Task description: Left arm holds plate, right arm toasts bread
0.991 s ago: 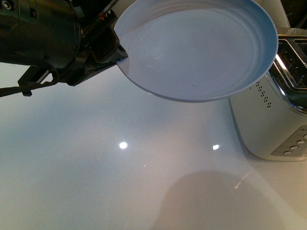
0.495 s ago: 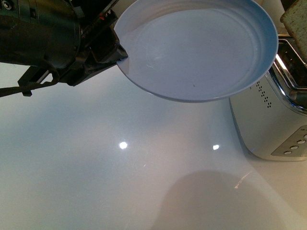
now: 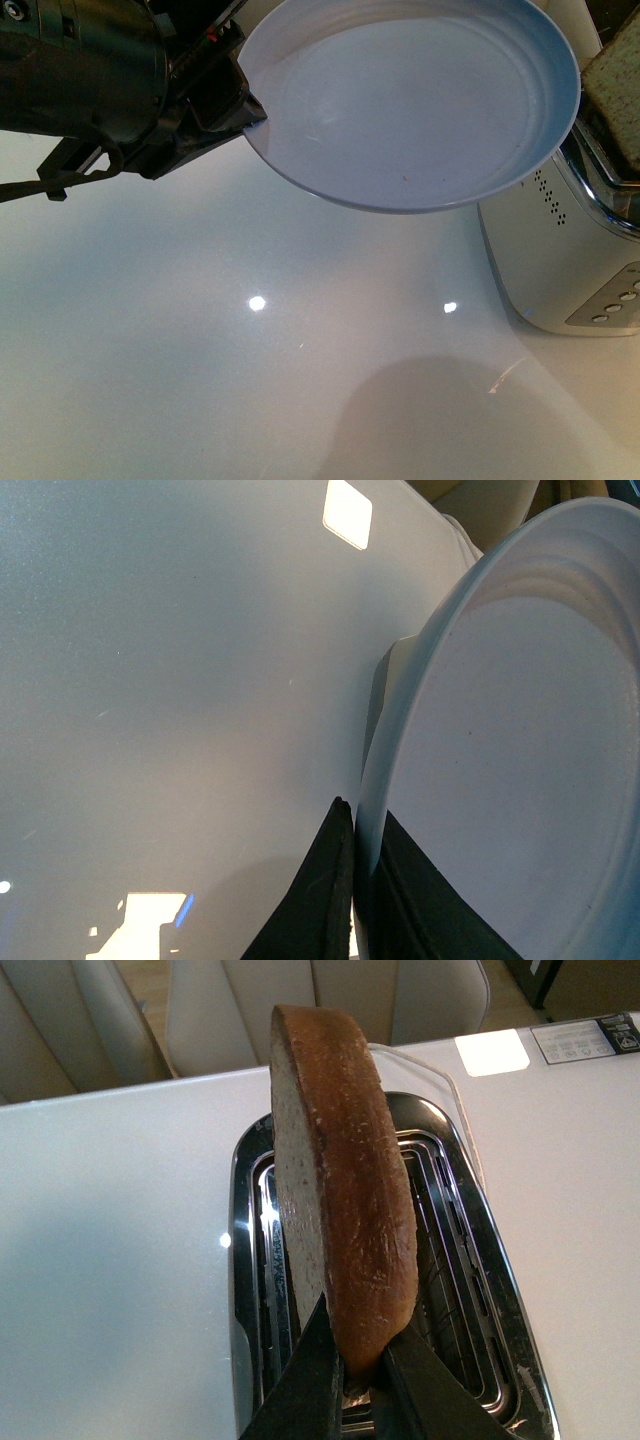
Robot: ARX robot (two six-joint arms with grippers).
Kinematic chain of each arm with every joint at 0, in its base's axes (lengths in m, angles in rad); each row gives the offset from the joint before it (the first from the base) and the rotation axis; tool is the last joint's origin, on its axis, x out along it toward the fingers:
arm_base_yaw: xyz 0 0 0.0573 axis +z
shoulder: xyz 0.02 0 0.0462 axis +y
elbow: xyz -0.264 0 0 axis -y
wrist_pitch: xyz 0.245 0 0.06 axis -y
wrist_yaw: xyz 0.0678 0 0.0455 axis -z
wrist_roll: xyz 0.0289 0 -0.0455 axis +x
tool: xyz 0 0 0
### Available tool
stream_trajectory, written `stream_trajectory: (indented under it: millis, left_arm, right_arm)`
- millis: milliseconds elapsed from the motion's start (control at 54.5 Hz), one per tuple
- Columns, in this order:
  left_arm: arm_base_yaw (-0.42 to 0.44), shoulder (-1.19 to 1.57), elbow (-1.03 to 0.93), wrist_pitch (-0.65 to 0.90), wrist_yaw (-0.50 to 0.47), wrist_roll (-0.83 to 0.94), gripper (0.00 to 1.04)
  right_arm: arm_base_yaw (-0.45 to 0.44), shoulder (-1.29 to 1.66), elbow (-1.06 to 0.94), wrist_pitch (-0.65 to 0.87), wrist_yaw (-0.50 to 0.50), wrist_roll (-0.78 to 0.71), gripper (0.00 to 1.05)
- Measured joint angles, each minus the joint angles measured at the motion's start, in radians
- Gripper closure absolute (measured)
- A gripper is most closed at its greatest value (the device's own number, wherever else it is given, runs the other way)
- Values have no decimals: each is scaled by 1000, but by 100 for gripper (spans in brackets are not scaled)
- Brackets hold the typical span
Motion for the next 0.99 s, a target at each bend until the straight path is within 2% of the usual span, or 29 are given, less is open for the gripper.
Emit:
stream_trajectory:
  millis: [789,862,991]
  left_arm:
    - [0,0,0,0,0,0,102]
    - [0,0,0,0,0,0,102]
    - [0,0,0,0,0,0,102]
  right_arm:
    - [19,91,-36,27,7,-4,101]
    - [18,92,-53,32,-4,-4,84]
    - [16,92,-71,34,-12,-4,68]
